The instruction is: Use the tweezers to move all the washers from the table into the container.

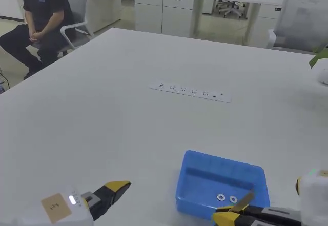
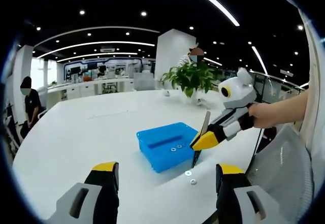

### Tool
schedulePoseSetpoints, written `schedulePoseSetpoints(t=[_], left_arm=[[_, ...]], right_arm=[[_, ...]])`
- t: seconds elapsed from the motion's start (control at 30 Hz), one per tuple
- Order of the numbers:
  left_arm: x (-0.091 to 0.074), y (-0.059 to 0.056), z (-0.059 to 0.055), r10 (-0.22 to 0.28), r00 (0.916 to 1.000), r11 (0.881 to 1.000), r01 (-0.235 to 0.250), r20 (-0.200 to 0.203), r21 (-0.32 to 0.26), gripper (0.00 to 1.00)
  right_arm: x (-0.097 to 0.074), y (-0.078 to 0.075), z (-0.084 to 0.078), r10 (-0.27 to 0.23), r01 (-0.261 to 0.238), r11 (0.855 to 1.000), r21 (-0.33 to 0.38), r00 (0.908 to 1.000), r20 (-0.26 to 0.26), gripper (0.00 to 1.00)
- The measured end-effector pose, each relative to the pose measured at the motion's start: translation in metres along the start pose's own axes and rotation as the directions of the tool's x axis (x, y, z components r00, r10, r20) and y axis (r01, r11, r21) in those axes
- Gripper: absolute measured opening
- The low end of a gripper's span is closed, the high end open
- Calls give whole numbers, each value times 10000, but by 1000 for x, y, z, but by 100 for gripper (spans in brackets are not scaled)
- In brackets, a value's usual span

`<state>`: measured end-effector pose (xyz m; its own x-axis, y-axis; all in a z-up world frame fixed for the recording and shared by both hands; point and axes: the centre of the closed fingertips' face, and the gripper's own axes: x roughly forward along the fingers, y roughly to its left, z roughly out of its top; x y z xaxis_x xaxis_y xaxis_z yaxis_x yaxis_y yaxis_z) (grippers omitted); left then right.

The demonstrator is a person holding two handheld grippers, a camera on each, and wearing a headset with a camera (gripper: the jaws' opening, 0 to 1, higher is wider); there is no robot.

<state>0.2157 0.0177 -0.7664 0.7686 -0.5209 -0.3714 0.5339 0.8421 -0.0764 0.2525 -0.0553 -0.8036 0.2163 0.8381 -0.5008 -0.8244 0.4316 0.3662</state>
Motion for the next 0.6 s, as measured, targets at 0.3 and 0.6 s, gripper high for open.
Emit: schedulePoseSetpoints(t=[0.3,0.6], left_arm=[[0,0,0,10,10000,10000,-10,6,16,79],[0,1,-1,30,10000,10000,-30,-42,32,79]], right_arm=[[13,5,-19,290,-281,9994,181,9983,-510,4],[16,7,-27,439,-432,9990,106,9950,-900,4]])
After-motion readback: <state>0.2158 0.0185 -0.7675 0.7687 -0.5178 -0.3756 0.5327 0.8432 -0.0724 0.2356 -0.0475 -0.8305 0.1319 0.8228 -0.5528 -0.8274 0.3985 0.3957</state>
